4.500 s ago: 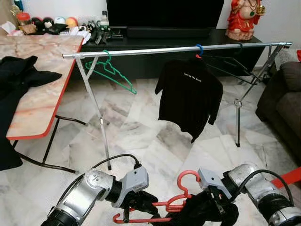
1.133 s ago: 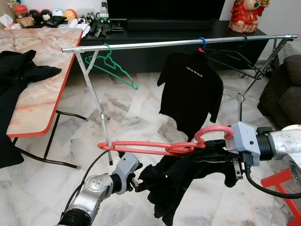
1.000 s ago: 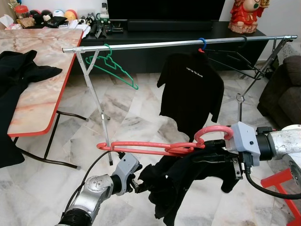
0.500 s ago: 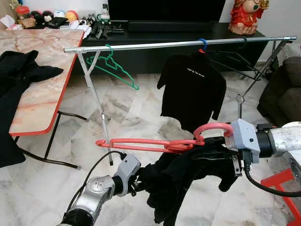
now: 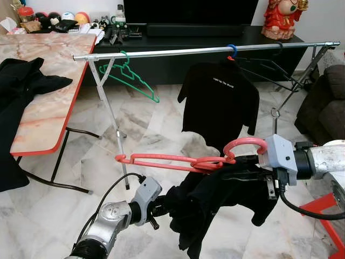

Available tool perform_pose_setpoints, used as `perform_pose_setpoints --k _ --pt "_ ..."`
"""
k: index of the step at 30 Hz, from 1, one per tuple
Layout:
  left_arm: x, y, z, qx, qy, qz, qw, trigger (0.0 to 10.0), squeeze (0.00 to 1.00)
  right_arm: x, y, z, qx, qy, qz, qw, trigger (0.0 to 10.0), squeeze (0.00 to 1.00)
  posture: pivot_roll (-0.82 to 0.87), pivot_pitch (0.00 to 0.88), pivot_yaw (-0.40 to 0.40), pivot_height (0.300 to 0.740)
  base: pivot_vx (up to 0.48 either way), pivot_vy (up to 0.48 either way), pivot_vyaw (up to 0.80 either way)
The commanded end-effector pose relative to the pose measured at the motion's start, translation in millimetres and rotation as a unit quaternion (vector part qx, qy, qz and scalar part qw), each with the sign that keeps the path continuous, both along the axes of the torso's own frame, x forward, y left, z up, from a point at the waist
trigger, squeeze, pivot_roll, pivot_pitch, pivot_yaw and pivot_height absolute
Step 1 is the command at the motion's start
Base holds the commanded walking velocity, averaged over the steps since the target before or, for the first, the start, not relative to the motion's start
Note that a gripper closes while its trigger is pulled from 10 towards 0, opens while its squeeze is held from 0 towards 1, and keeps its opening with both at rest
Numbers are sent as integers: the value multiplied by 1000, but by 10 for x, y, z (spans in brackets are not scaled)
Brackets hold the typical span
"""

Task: Hang hanger

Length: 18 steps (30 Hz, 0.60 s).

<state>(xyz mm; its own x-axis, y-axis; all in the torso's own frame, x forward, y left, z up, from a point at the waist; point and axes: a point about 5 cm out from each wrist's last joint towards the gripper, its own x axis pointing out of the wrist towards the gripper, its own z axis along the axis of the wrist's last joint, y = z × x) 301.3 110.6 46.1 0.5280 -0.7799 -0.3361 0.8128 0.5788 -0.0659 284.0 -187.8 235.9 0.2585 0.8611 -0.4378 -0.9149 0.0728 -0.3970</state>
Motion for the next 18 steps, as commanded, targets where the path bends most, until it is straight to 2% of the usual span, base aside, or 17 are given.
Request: perform_pose_setpoints --k 1,12,17,18 --pt "-21 4 -22 2 5 -4 1000 0 0 14 11 87 2 -23 4 1000 0 0 -85 134 -21 740 0 0 0" --pt "-35 20 -21 -2 6 -1 1000 0 0 52 9 63 4 -22 -4 1000 0 0 -81 140 -21 740 0 0 0" --pt "-61 54 -55 8 8 4 1000 0 0 74 6 29 1 -19 -11 1000 0 0 -78 142 -19 740 0 0 0" --pt "-63 111 -85 28 10 17 999 0 0 92 -24 -18 -8 -14 -19 1000 0 0 -74 143 -19 740 0 0 0"
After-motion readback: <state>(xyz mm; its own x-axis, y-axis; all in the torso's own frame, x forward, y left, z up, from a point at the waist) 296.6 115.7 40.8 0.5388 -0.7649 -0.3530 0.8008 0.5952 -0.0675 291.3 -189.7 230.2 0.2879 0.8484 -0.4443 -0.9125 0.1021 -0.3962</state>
